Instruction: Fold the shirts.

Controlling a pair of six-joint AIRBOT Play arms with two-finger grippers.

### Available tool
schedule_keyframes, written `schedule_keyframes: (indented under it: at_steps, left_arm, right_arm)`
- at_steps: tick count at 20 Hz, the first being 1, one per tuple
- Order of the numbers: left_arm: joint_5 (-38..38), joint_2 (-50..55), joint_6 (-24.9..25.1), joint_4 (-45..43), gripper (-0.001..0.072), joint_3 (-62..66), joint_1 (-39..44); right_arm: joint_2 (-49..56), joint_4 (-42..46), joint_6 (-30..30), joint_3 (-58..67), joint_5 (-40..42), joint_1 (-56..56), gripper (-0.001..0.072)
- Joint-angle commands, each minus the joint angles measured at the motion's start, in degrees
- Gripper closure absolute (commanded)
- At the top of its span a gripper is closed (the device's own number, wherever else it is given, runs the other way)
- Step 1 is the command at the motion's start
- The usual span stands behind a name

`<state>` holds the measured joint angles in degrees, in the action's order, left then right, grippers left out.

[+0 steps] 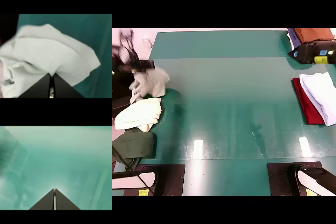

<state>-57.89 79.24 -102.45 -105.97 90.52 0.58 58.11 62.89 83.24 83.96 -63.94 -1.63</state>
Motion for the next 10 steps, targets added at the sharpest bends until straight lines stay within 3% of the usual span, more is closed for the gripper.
schedule_keyframes:
  at_steps: [1, 5, 10]
  left_arm:
    - [-1.7, -8.5, 4.1, 0.3, 0.0685, 11.6, 6.3]
    - [0.4, -15.8, 5.0, 3.4, 0.0686, 14.8, 19.5]
    - [-3.5, -10.1, 5.6, 4.5, 0.0685, 14.8, 39.8]
  right_arm:
    - [0.0, -0.4, 0.0, 6.4, 1.1, 0.0, 0.0692]
    - [0.0, -0.3, 0.0, 14.1, 1.2, 0.0, 0.0692]
    - [0.0, -0.3, 0.0, 18.1, -0.2, 0.0, 0.0692]
